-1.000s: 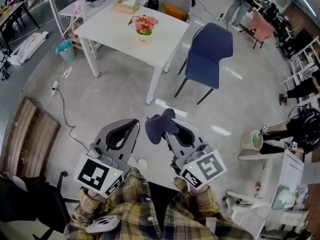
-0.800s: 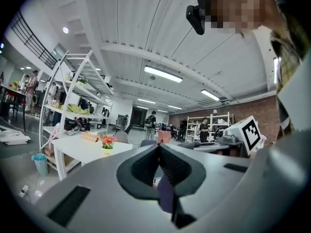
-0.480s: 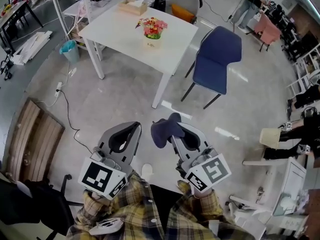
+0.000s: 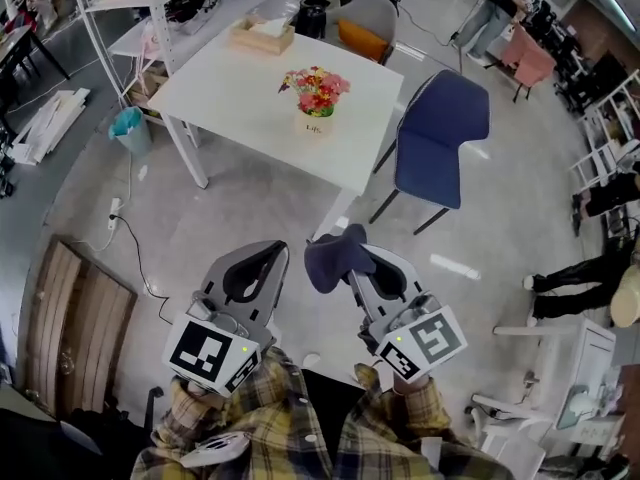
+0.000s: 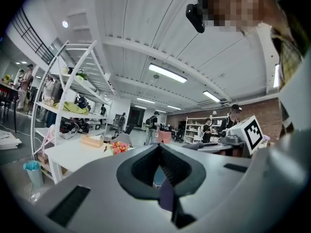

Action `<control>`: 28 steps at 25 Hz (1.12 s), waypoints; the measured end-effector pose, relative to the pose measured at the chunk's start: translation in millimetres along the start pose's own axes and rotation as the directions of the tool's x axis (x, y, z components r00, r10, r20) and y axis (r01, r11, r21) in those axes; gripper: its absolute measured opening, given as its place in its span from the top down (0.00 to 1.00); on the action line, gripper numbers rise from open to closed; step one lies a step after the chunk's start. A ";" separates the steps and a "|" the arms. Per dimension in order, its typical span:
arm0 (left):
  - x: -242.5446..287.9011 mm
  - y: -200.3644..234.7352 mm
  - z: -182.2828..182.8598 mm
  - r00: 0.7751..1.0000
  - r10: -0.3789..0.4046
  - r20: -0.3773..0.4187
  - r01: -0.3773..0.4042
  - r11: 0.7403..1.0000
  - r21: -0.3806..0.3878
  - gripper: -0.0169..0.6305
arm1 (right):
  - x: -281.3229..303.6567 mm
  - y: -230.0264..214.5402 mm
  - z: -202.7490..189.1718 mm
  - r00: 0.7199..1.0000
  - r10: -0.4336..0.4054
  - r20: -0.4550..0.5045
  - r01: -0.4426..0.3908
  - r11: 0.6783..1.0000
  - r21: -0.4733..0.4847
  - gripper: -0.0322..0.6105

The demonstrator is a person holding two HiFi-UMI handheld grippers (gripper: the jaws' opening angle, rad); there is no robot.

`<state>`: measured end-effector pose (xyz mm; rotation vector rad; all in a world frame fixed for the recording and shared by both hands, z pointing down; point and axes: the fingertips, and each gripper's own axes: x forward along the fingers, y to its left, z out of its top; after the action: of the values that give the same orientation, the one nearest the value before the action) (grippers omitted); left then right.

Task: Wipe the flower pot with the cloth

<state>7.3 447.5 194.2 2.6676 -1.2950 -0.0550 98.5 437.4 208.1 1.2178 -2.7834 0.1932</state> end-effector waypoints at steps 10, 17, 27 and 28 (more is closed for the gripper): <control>21.4 84.5 6.2 0.998 -0.054 -0.037 0.055 0.998 0.012 0.96 | 72.3 -20.6 10.2 0.993 -0.120 0.016 0.119 0.992 0.030 0.92; 45.2 119.0 -2.9 0.996 -0.065 -0.066 0.066 0.998 0.002 0.96 | 98.7 -46.9 3.2 0.985 -0.172 -0.004 0.171 0.984 0.052 0.92; 113.6 184.2 7.1 0.994 -0.064 -0.083 0.065 0.998 0.011 0.96 | 170.7 -114.7 8.5 0.981 -0.192 -0.021 0.193 0.979 0.060 0.92; 124.0 192.1 9.1 0.995 -0.064 -0.082 0.065 0.998 0.012 0.96 | 179.5 -123.3 10.5 0.981 -0.194 -0.021 0.195 0.979 0.060 0.92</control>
<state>-65.8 232.8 223.9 2.6928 -1.1896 0.0550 67.5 223.0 232.3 1.4867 -2.6420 0.2729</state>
